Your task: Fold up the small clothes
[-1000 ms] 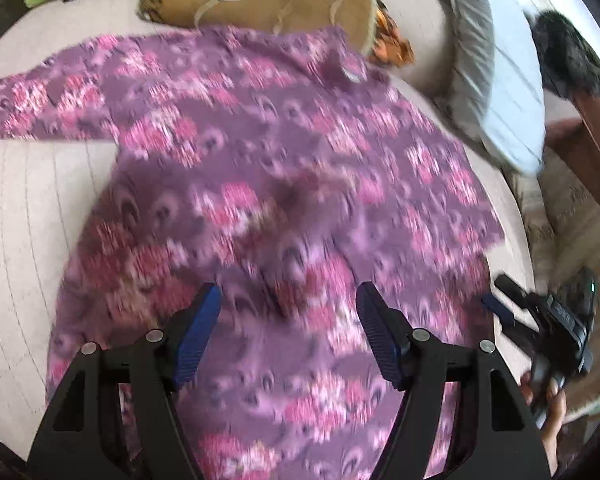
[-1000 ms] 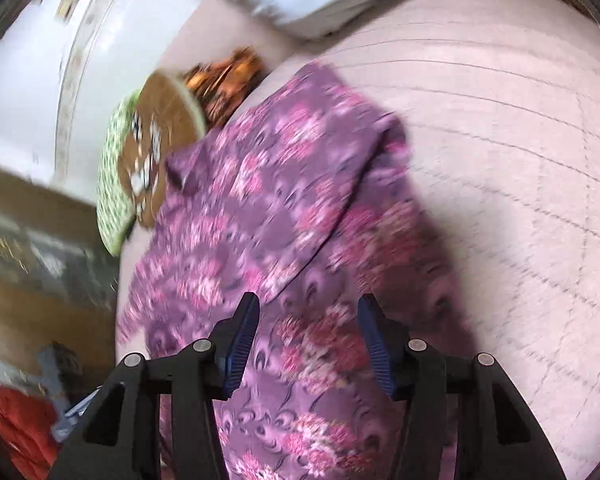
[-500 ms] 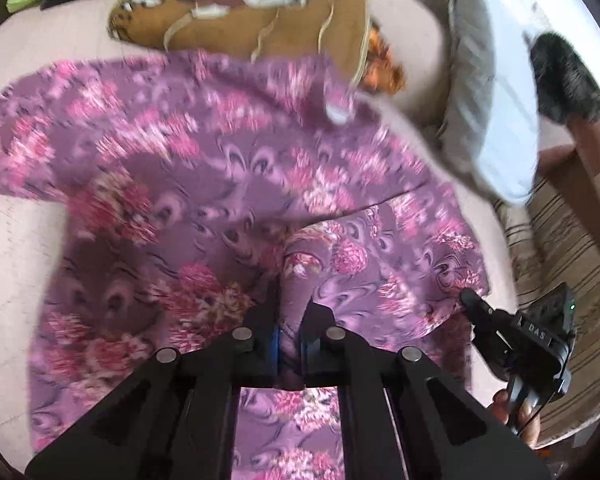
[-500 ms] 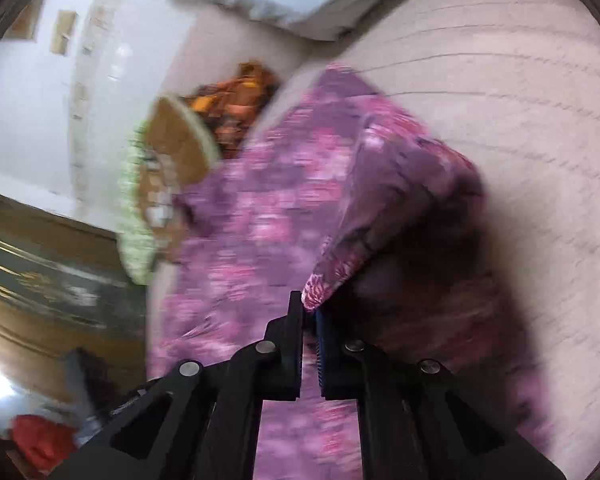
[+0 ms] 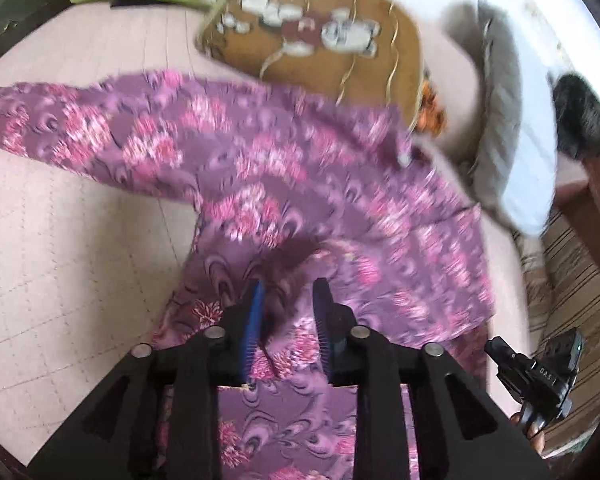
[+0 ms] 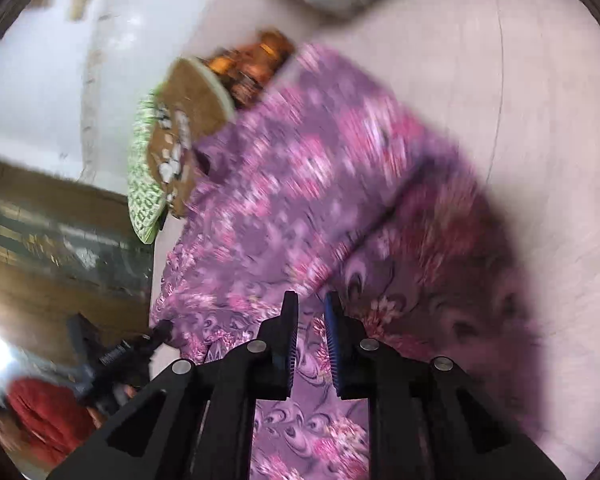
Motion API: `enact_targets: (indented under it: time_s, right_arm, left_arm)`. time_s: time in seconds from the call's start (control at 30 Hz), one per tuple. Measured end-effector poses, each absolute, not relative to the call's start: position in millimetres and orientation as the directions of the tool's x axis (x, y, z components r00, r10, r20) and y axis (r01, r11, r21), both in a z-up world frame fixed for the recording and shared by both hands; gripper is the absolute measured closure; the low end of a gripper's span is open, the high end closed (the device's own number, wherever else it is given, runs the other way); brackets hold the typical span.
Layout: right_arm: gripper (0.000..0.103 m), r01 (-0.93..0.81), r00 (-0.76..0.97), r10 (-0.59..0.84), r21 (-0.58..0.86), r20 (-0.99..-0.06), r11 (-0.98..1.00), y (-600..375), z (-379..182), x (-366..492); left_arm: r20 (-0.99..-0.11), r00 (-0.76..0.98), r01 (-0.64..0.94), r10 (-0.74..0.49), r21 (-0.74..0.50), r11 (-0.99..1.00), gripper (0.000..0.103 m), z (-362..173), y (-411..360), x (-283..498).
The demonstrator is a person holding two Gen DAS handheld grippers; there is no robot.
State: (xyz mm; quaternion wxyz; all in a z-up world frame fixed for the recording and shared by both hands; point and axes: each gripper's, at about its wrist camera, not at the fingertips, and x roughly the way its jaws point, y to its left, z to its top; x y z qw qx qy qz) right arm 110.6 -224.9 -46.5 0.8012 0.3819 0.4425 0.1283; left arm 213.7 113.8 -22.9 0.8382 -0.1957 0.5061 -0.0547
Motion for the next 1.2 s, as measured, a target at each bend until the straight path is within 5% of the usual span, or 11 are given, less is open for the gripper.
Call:
enact_targets:
  time_s: [0.13,0.3,0.6,0.63,0.67,0.7,1.0,1.1,1.17,1.2]
  right_arm:
    - [0.076,0.054,0.63,0.498,0.674,-0.595,0.737,-228.7,-14.9,115.7]
    - [0.07,0.044,0.554,0.579,0.715,-0.598,0.697,-213.1,-27.9,122.1]
    - [0.069,0.21,0.553,0.479,0.671,-0.681,0.711,-222.2,-65.6,118.7]
    - [0.066,0.234,0.568,0.468,0.678,-0.677,0.697,-228.4,-67.2,119.0]
    - [0.064,0.264,0.578,0.457,0.685,-0.676,0.679,-234.4,-70.1,122.1]
    - [0.064,0.277,0.583,0.454,0.69,-0.674,0.669,-237.7,-72.7,124.1]
    - [0.065,0.305,0.582,0.448,0.693,-0.679,0.654,-243.3,-74.2,142.7]
    - [0.065,0.295,0.544,0.487,0.699,-0.683,0.651,-242.8,-71.3,131.7]
    - [0.064,0.241,0.533,0.494,0.683,-0.687,0.689,-236.3,-65.5,126.4]
    - [0.063,0.232,0.532,0.48,0.665,-0.697,0.71,-233.8,-63.7,126.3]
  left_arm:
    - [-0.808,0.466,-0.034,-0.36,-0.423,0.906,0.054,-10.5,86.3,205.7]
    - [-0.847,0.451,-0.088,-0.281,-0.355,0.931,0.053,-35.7,84.9,196.9]
    - [-0.884,0.383,-0.073,-0.27,-0.32,0.945,0.053,-82.7,69.7,208.2]
    - [-0.877,0.391,-0.071,-0.278,-0.33,0.941,0.058,-82.7,65.8,209.5]
    - [-0.875,0.389,-0.075,-0.289,-0.343,0.937,0.079,-83.0,63.4,211.3]
    - [-0.871,0.378,-0.075,-0.313,-0.366,0.928,0.089,-82.9,62.4,212.8]
    - [-0.839,0.384,-0.064,-0.385,-0.44,0.896,0.091,-62.9,66.4,214.6]
    - [-0.834,0.389,-0.048,-0.39,-0.442,0.896,0.073,-57.6,75.6,207.2]
    - [-0.829,0.405,-0.06,-0.385,-0.444,0.894,0.049,-58.5,84.6,206.8]
    - [-0.829,0.411,-0.075,-0.38,-0.446,0.892,0.049,-59.4,88.5,208.8]
